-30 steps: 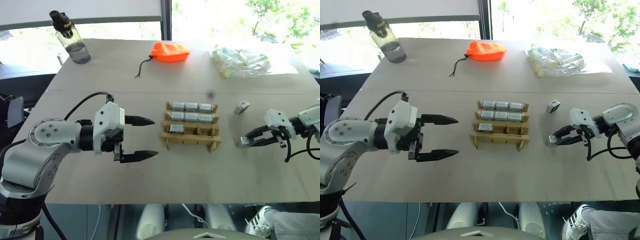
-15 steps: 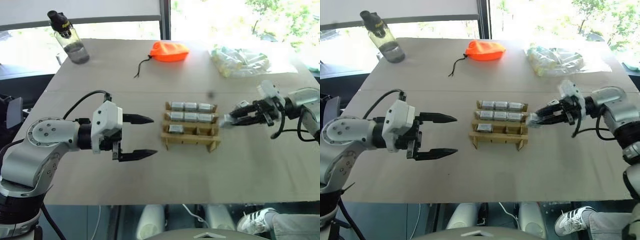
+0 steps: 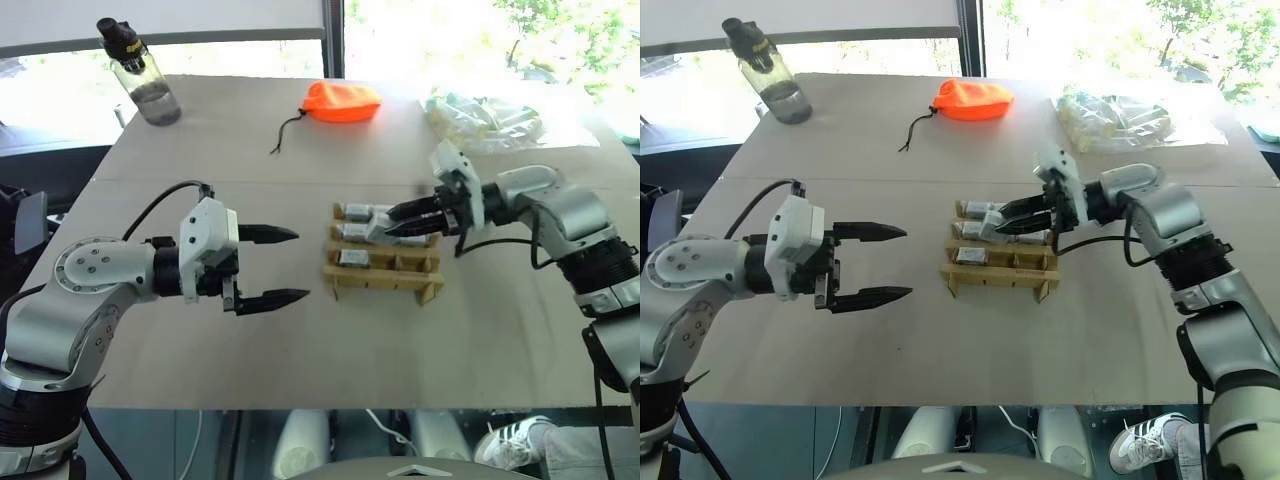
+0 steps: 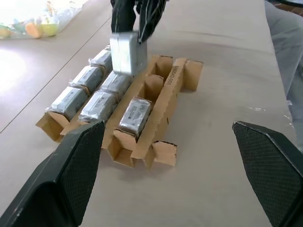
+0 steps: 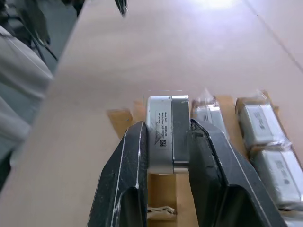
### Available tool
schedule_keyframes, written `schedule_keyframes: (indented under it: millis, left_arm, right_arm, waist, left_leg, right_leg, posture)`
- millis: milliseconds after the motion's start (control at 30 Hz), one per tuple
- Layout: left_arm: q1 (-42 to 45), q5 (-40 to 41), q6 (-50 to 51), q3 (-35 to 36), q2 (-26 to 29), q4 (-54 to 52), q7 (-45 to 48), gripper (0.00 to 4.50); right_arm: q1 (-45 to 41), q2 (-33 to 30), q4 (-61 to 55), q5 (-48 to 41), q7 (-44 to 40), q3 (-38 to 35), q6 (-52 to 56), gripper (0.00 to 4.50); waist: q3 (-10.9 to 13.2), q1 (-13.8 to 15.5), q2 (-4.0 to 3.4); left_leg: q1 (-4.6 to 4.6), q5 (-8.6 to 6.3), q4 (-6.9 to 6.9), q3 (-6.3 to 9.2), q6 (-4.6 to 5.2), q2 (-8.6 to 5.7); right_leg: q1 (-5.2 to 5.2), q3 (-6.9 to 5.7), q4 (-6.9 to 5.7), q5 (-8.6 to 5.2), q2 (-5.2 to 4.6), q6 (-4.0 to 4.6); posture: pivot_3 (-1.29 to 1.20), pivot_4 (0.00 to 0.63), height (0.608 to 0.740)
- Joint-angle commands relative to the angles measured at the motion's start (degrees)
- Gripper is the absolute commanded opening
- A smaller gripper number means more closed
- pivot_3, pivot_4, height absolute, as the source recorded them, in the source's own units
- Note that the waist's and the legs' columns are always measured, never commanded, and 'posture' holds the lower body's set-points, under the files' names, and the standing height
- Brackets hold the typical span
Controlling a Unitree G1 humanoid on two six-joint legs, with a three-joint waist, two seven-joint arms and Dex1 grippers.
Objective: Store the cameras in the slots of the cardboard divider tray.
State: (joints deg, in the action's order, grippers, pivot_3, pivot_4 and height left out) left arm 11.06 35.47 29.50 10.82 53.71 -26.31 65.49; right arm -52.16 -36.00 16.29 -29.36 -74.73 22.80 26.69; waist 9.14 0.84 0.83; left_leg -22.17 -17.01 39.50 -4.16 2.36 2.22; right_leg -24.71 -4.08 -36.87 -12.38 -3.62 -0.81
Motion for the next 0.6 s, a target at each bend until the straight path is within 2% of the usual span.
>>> schedule_keyframes:
  millis: [33, 233, 333, 600]
  left_arm:
    - [-0.1, -0.1, -1.0, 1.4, 0.7, -0.6, -0.3, 4.5]
    - [-0.4, -0.5, -1.2, 1.4, 0.6, -0.8, -0.7, 4.5]
    - [-0.3, -0.8, -1.5, 0.9, 0.4, -0.6, -0.8, 4.5]
    - [0.1, -1.5, -2.2, 0.3, 0.2, -0.2, -0.9, 4.5]
  right_arm:
    - [1.1, -0.7, -2.3, 3.1, -3.0, 0.1, 0.6, 0.65]
    - [2.4, -1.6, -4.1, 7.3, -7.2, 0.7, 1.0, 0.65]
    - [2.6, -0.7, -3.7, 11.0, -5.6, 1.1, -1.0, 0.65]
    - [2.7, 0.7, -5.1, 16.3, -0.9, 1.8, 3.2, 0.65]
  waist:
    - [0.0, 0.0, 0.0]
    - [0.0, -0.1, -0.01]
    - [0.0, 0.0, 0.0]
    - [0.0, -0.1, 0.05]
  left_leg:
    - [0.0, 0.0, 0.0, 0.0, 0.0, 0.0]
    - [-0.01, 0.0, -0.02, 0.01, 0.0, 0.0]
    - [0.01, 0.0, -0.02, 0.02, 0.0, 0.0]
    - [0.17, 0.01, -0.02, -0.02, -0.01, 0.01]
  right_leg:
    - [0.0, 0.0, 0.0, 0.0, 0.0, 0.0]
    - [-0.02, -0.02, 0.01, 0.0, 0.02, 0.0]
    - [-0.01, -0.03, 0.0, 0.0, 0.02, 0.0]
    - [0.09, 0.03, -0.06, 0.0, 0.04, 0.0]
  posture:
    - [0.0, 0.15, 0.726]
    - [0.0, 0.15, 0.726]
    - [0.0, 0.15, 0.726]
    - [0.0, 0.15, 0.726]
